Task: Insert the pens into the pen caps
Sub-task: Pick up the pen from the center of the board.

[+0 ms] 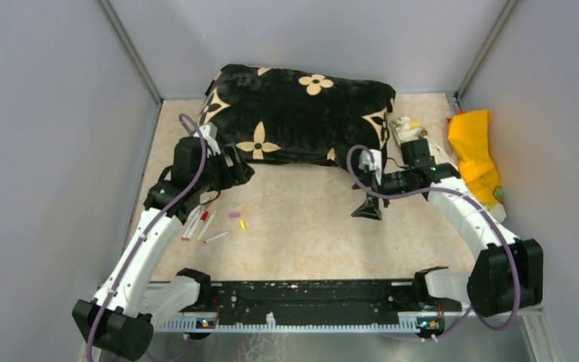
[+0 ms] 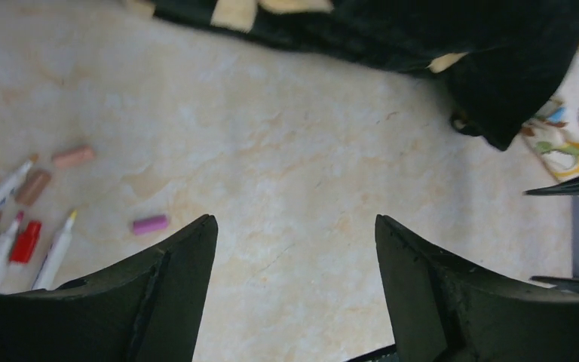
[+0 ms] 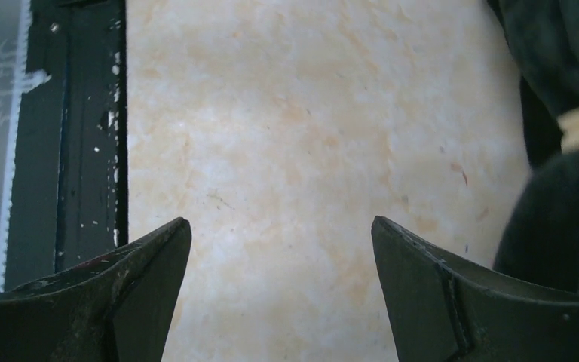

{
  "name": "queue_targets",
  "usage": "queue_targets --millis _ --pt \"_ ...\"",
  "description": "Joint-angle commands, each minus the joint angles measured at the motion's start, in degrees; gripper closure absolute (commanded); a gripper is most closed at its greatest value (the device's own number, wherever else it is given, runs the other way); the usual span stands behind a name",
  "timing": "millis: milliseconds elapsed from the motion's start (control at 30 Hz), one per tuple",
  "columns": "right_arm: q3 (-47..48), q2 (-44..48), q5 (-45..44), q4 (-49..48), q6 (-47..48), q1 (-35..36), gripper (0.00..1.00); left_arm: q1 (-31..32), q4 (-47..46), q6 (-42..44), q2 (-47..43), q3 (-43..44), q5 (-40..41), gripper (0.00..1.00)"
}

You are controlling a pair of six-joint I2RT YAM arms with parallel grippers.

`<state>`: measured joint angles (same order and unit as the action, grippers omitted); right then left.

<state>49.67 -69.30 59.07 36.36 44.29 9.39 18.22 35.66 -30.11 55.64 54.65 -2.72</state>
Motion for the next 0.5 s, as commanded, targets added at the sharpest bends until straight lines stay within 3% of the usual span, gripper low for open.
queue_targets --millis 0,67,133,267,467 --pt "11.14 -5.75 3.47 18.92 31.05 8.19 0.12 -0.16 -9.08 11.84 -0.01 5.91 -8.06 0.06" --pt "16.35 -9.68 1.97 31.80 46.16 10.61 0.12 -0.11 -13.33 12.90 -1.58 5.89 -9.25 0.01" --pt "20.71 -13.00 -1.33 36.32 53.82 12.95 0.11 -0.11 -17.57 13.64 -4.08 4.85 -8.79 0.01" --pt "28.85 -17.47 -6.98 29.05 47.06 18.82 0.11 -0.11 -25.52 14.51 -9.43 1.29 -5.36 0.01" --pt "37.80 -29.32 -11.37 20.36 35.91 29.01 0.25 -0.11 -32.17 17.27 -12.53 0.74 -3.21 0.01"
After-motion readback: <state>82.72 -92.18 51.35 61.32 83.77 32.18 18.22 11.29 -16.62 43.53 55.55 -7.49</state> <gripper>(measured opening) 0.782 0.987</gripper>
